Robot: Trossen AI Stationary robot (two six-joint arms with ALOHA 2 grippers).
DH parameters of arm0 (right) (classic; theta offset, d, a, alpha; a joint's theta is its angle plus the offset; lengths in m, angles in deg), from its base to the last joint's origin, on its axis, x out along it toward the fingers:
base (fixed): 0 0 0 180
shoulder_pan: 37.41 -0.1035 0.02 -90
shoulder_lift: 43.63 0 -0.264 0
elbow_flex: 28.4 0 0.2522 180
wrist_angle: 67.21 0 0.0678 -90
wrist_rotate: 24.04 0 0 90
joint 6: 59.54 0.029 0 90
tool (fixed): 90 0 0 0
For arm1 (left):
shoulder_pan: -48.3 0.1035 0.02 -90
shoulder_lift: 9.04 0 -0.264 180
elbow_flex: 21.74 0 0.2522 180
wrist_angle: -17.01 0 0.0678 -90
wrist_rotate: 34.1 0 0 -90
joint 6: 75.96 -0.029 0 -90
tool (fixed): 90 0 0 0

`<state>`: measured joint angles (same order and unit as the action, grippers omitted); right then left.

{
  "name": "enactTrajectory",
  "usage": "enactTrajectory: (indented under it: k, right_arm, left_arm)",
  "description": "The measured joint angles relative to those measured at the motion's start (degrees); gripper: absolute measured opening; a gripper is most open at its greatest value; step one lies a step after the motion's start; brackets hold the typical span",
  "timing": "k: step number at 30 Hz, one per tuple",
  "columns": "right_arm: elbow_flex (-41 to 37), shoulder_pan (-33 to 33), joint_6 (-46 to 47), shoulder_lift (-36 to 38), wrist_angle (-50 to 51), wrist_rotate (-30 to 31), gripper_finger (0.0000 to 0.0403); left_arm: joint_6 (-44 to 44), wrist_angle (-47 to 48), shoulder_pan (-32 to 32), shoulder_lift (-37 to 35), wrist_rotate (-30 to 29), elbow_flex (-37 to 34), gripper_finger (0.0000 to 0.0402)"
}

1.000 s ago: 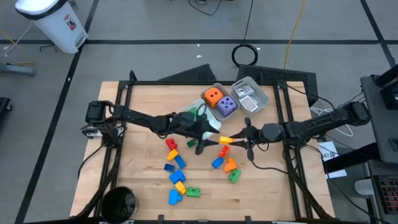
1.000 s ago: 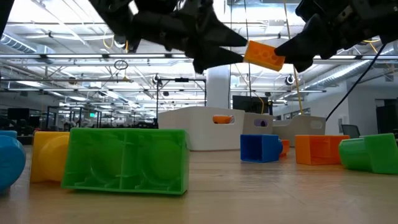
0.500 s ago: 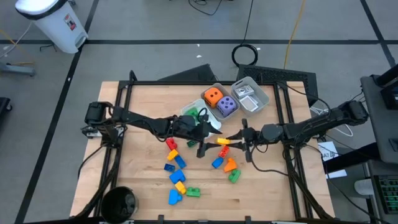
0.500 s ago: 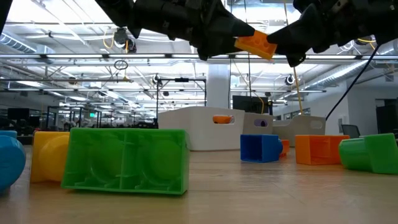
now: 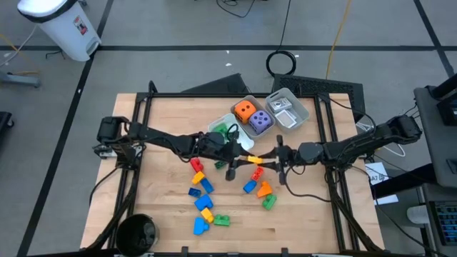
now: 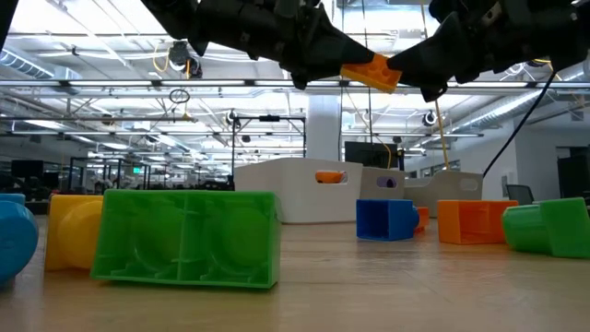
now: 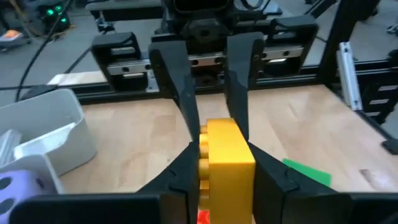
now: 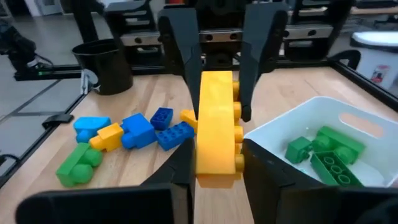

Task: Pick & Place Toys
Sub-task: Put the yellow game piece into the white bin, then put the green game piece into the white bin

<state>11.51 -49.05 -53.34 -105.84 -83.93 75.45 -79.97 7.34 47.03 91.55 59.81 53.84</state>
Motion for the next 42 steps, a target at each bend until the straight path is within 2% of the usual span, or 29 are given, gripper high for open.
enactTrajectory:
  k: [3,6,8,13,20,23,25,30,34,37,42]
  right_arm:
    - [0.2,0.0,1.7,1.4,2.5,1.8,0.0097]
    - [0.1,-0.2,1.9,3.5,7.1,-0.2,0.0129]
    - [0.1,-0.3,1.9,4.9,8.6,-0.6,0.0150]
    - [0.0,-1.2,1.9,5.0,10.2,0.1,0.0188]
    - [-0.6,-1.5,1.9,4.8,9.2,0.7,0.0203]
    - [-1.3,-1.5,2.0,4.8,8.1,0.8,0.0200]
    - [-1.6,-1.5,2.1,4.8,8.0,0.8,0.0200]
    - [-1.8,-1.5,2.1,4.8,8.0,0.8,0.0206]
    - [-1.8,-2.5,2.1,4.8,8.0,0.8,0.0215]
    - [-1.8,-4.7,1.2,4.1,7.7,-0.1,0.0222]
    - [-1.8,-10.9,-1.3,0.8,7.7,-5.2,0.0240]
  left_arm:
    - [0.8,4.5,1.3,-2.3,-1.0,0.0,0.0099]
    - [2.2,8.2,3.3,-5.5,-3.8,-1.3,0.0099]
    - [2.7,5.7,4.6,-6.5,-5.6,-3.4,0.0099]
    - [6.2,0.5,8.8,-7.0,-4.4,-10.4,0.0099]
    - [10.8,0.0,13.9,-6.8,-4.1,-16.2,0.0099]
    - [14.4,0.3,14.9,-6.8,-5.9,-17.1,0.0100]
    - [16.2,0.7,14.9,-6.8,-7.6,-17.1,0.0130]
    - [17.6,0.8,14.2,-6.8,-11.6,-17.1,0.0281]
    - [16.6,-0.3,14.0,-6.8,-11.5,-17.1,0.0369]
    - [16.8,-0.9,13.9,-6.8,-11.5,-17.1,0.0391]
    - [17.9,-0.9,13.9,-6.8,-11.5,-17.1,0.0364]
